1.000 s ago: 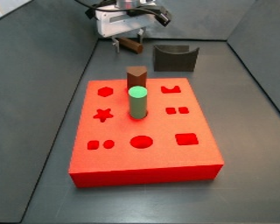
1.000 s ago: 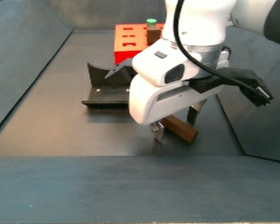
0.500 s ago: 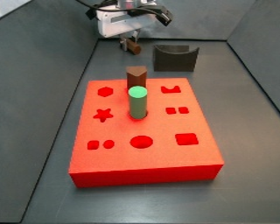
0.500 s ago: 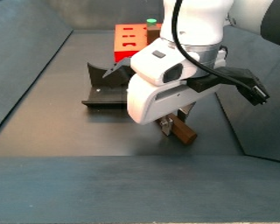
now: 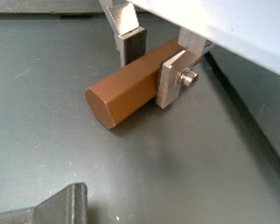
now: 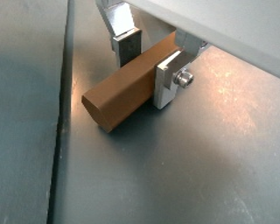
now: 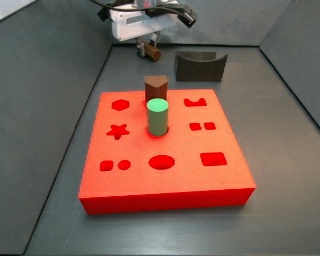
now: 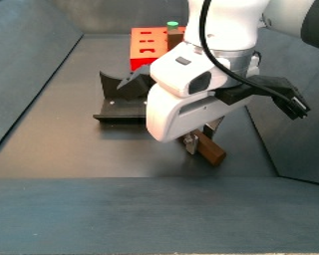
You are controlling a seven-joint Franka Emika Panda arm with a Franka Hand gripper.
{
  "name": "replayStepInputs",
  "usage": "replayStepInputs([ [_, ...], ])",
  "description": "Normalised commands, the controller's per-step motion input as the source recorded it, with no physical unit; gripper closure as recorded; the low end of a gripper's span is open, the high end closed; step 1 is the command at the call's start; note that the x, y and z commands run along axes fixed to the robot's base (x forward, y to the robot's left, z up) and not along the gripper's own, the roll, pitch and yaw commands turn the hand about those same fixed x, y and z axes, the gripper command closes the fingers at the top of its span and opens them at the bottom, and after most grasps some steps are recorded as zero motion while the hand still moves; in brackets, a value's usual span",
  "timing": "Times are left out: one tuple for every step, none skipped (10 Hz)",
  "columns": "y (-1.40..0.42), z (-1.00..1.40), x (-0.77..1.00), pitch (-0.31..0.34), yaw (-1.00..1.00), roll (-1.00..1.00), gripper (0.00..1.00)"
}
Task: Pick up the hexagon object. Move up. Place the hexagon object on the fixture. Regrasp the hexagon object. Move to above the board. Insert the hexagon object.
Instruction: Pick up the hexagon object, then move up, then place the hexagon object on the fixture.
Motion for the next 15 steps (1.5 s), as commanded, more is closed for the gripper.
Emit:
replayStepInputs([
  [0.0,0.0,0.0,0.0,0.0,0.0,1.0],
  [0.0,0.0,0.0,0.0,0.0,0.0,1.0],
  [0.0,0.0,0.0,0.0,0.0,0.0,1.0],
  [0.0,0.0,0.0,0.0,0.0,0.0,1.0],
  [0.0,0.83,0.0,0.0,0.0,0.0,1.0],
  [0.06,0.83,0.04,-0.01,0.01,0.01,1.0],
  [0.05,0.69,0.02,0.039,-0.01,0.02,1.0],
  [0.03,0.56,0.01,0.066,-0.01,0.03,1.0],
  [0.01,0.47,0.0,0.077,-0.02,0.05,1.0],
  [0.0,0.3,-0.01,0.092,-0.02,0.08,1.0],
  [0.0,1.0,0.0,0.0,0.0,0.0,1.0],
  [0.0,1.0,0.0,0.002,0.02,0.01,1.0],
  [0.0,1.0,-0.01,0.029,0.02,0.02,1.0],
  [0.0,1.0,-0.02,0.047,0.01,0.04,1.0],
  [0.0,1.0,-0.02,0.07,0.0,0.06,1.0],
])
